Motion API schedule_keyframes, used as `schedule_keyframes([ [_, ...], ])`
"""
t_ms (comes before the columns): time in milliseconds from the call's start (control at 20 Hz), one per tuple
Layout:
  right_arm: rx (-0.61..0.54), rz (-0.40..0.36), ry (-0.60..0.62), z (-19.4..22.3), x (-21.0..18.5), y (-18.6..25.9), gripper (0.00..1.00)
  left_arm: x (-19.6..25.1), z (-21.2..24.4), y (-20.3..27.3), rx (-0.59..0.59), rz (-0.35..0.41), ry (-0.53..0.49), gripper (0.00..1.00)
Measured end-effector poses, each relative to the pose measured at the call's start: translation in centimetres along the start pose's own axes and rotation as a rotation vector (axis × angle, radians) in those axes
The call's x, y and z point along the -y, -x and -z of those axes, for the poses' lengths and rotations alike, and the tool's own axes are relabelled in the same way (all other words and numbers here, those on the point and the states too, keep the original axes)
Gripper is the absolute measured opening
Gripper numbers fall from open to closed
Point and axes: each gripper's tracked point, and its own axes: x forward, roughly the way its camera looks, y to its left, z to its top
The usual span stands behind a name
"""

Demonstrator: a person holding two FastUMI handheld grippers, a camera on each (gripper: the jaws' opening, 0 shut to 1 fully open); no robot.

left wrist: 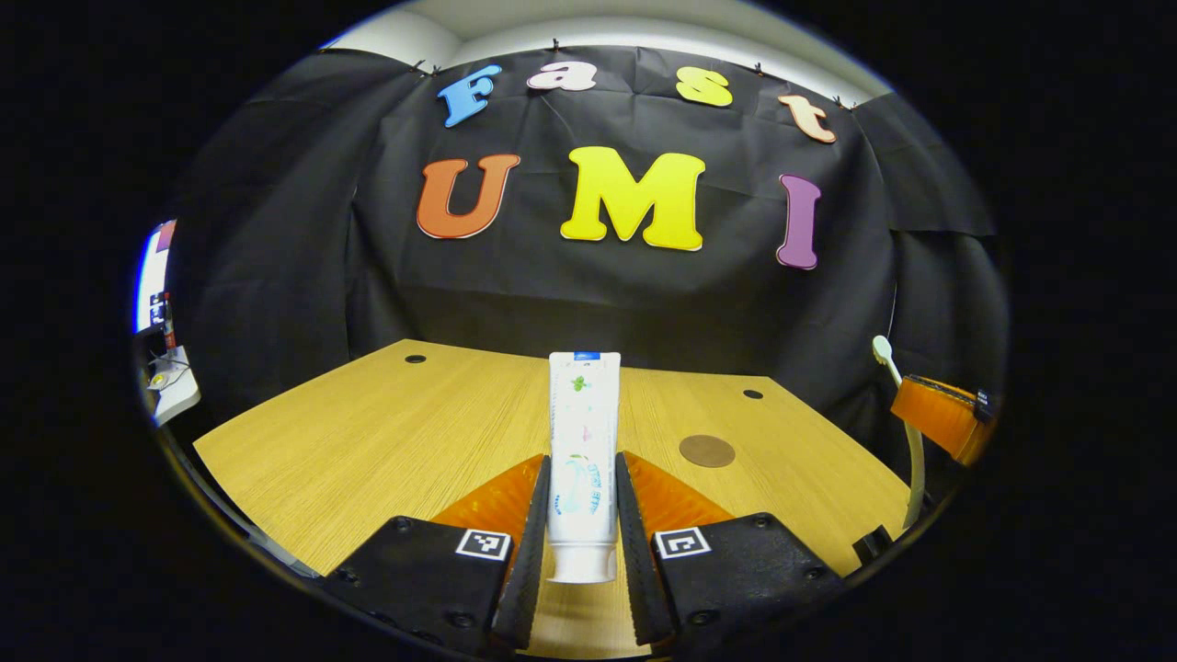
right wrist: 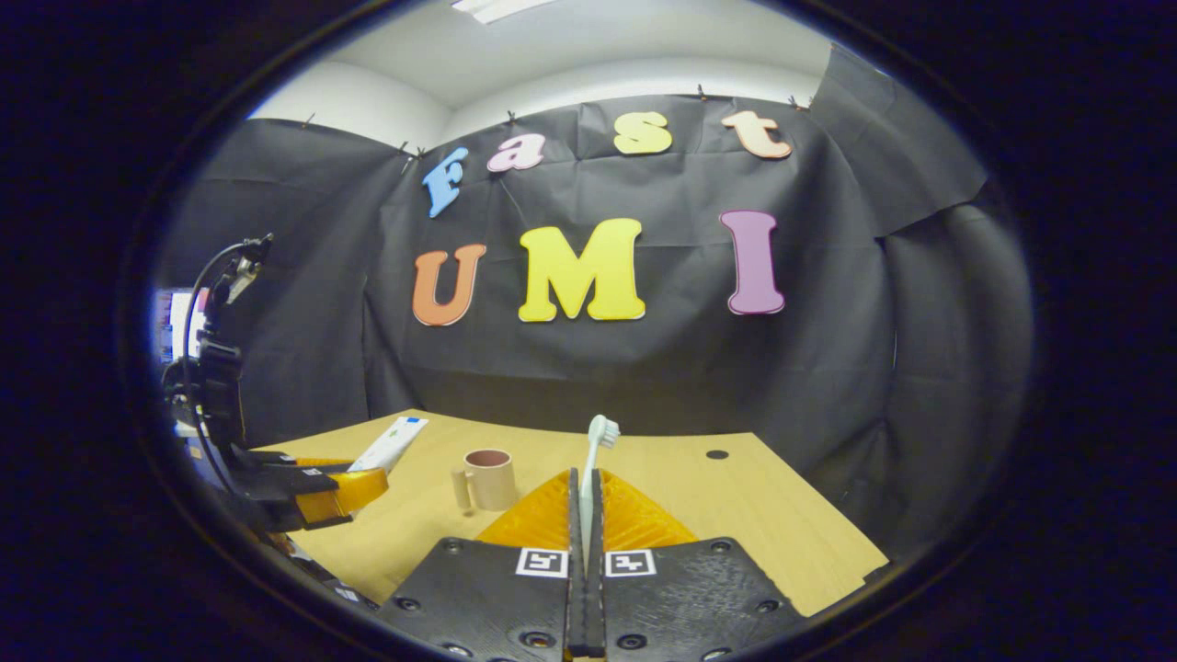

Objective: Put the toothbrush and toothpaste on the desktop into the cup, then pick up the cup and place it on the coaster on the desktop.

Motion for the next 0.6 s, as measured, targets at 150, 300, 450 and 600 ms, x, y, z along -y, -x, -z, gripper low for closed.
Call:
schedule_keyframes([
  [150, -0.010, -0.001, -0.002, 0.2, 0.1, -0.2, 0.00, 0.6, -1.1, -2.7, 0.017, 0.029, 0.002, 0.43],
  [300, -0.007, -0.004, -0.006, 0.0, 0.2, 0.1, 0.00, 1.5, -2.5, -6.8, 0.043, 0.071, 0.003, 0.43],
  [450, 0.002, -0.012, -0.011, -0.5, 0.2, 0.3, 0.00, 1.0, -4.3, -11.9, 0.085, 0.061, -0.013, 0.43],
  [600, 0.012, -0.008, -0.013, -0.9, 0.8, 0.5, 0.00, 0.7, -5.6, -16.9, 0.109, 0.063, -0.023, 0.42],
])
